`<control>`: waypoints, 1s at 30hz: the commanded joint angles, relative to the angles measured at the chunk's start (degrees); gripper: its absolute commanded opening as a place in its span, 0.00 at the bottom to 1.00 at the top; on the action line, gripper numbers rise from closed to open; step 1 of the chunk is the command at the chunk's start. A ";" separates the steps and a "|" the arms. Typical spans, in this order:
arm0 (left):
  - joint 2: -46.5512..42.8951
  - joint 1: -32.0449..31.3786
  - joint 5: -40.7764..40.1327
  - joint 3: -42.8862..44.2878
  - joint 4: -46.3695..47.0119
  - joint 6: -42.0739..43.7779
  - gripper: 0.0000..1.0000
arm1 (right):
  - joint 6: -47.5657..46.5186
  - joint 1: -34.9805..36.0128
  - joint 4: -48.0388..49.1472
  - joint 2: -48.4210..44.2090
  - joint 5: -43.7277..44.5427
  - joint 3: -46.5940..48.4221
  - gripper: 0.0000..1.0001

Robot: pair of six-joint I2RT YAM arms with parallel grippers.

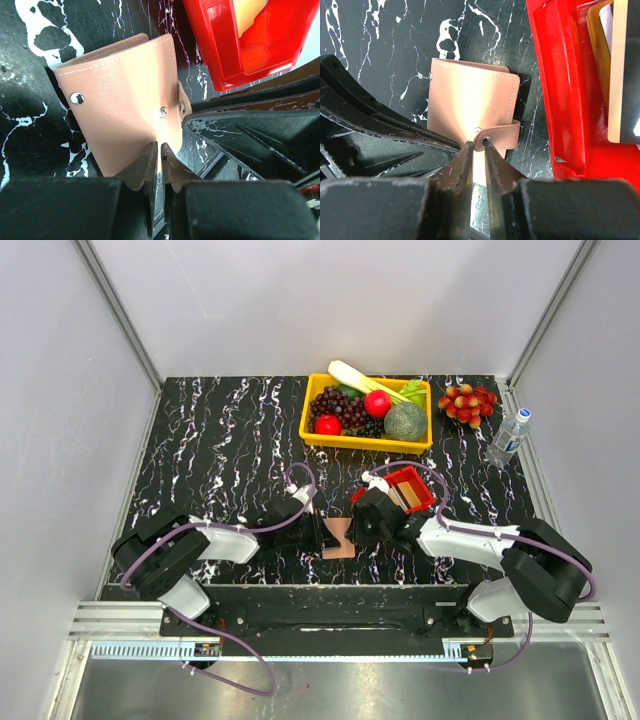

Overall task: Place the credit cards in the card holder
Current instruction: Close the card holder at the center of the board.

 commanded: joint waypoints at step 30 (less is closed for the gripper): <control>1.98 -0.27 -0.18 -0.27 3.36 -0.06 0.08 | 0.14 -1.52 -0.88 -1.43 3.64 3.63 0.33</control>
